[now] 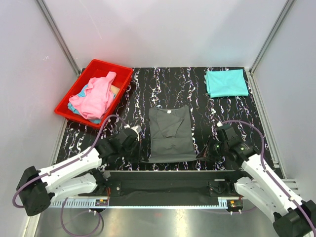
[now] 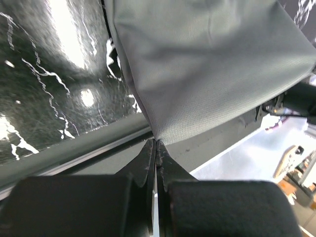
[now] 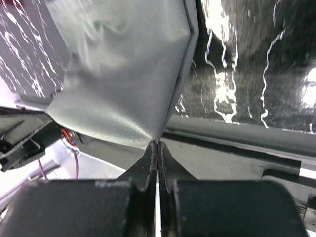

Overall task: Fold and stack the t-shirts
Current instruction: Fold the tshirt

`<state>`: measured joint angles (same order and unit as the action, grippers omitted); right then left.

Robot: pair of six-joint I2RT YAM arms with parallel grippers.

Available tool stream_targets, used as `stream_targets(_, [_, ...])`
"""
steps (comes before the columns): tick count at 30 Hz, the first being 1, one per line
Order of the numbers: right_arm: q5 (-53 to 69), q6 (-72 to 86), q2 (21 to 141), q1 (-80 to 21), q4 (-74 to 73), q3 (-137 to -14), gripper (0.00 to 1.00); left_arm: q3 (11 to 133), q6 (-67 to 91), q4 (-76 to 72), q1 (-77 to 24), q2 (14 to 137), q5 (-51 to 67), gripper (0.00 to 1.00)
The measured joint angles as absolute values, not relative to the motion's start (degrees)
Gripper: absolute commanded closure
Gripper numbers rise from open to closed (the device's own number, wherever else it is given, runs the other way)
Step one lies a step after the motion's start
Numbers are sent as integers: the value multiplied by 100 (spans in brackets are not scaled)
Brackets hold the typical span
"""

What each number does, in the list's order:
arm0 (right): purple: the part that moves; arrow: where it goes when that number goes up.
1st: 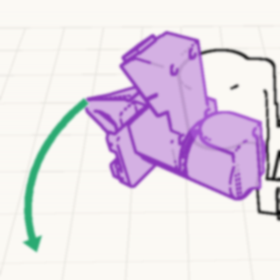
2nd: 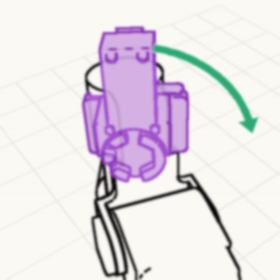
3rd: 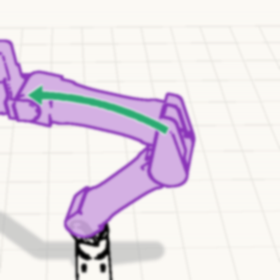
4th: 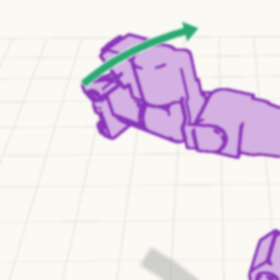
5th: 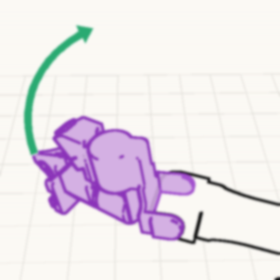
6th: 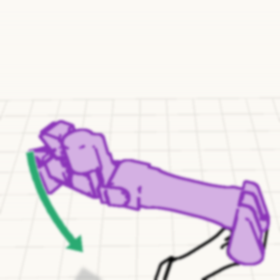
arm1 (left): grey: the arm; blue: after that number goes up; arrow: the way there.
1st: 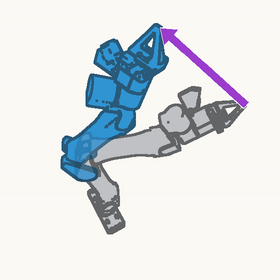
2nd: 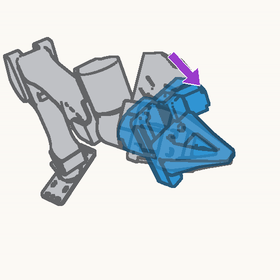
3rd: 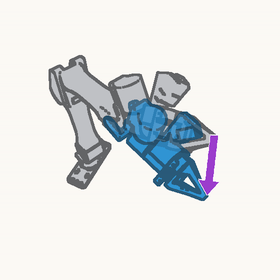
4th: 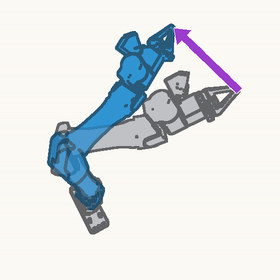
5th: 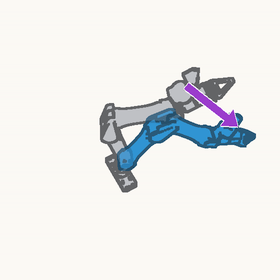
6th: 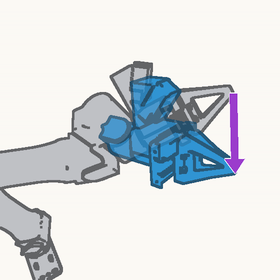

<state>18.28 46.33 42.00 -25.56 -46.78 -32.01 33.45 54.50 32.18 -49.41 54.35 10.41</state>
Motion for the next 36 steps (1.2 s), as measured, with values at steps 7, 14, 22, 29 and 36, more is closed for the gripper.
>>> stream_targets(7, [1522,4445,4591,-2561,-4790,-3922,100,4169,5310,3667,-4781,5655,582,100])
stream_targets(14, [1345,4080,5461,-2561,-4698,-4504,100,5068,4930,3785,-4294,6372,513,100])
stream_targets(22, [1116,3544,6740,-2547,-4351,-5474,100,5833,4386,3896,-3505,7107,552,100])
stream_targets(29, [1100,3105,7856,-2353,-4130,-6587,100,6882,3837,3833,-2952,7970,694,100])
stream_targets(36, [1118,2886,8844,-1861,-4023,-7389,100,8099,3356,3540,-2663,9260,1052,100])
